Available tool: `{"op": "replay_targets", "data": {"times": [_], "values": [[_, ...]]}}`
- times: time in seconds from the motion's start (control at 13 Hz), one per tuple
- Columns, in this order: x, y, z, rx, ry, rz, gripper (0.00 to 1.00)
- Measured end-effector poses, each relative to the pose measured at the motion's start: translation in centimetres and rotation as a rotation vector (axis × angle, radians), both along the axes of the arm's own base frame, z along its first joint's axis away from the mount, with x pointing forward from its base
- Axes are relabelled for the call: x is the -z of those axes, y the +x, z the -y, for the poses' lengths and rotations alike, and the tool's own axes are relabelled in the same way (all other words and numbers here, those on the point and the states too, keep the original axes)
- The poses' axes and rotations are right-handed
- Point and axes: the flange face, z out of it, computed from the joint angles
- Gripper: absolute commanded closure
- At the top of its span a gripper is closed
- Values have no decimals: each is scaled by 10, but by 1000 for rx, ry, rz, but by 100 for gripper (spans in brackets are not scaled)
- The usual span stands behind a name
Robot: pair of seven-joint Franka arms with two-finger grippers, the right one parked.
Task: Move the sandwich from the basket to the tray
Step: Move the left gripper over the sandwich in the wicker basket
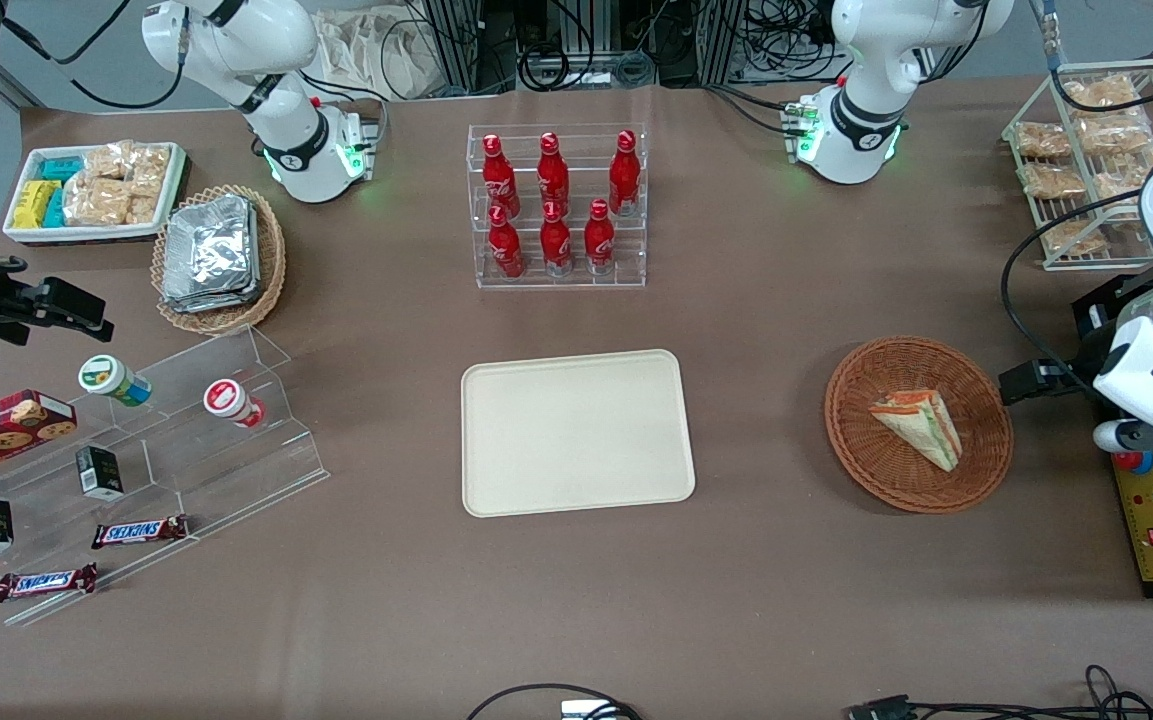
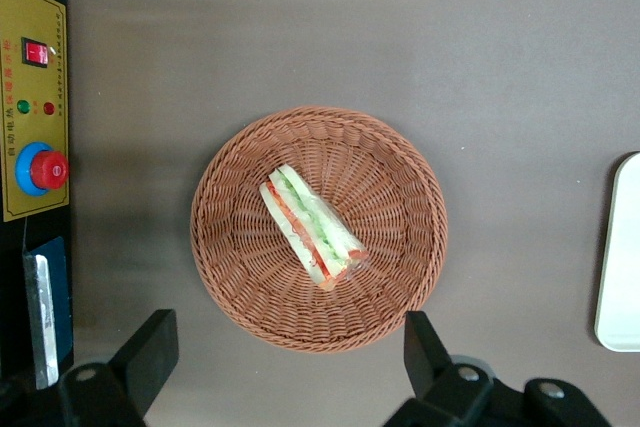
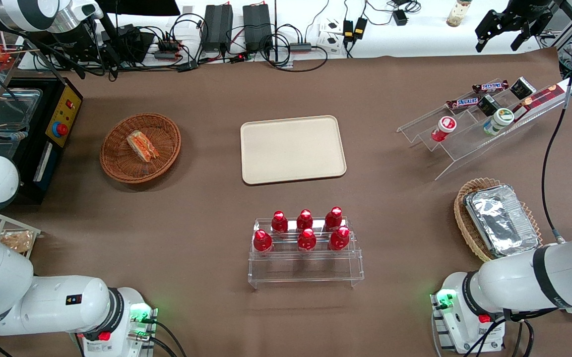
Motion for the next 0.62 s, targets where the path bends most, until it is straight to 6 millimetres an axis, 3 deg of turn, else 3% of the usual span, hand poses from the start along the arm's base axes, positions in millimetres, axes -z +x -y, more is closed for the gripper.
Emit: {"op": "replay_targets", "data": {"times": [0.38,0.62], "values": [[5,1,0,-2,0,-11,0],[37,-1,-1,-126,8,-62,0]]}}
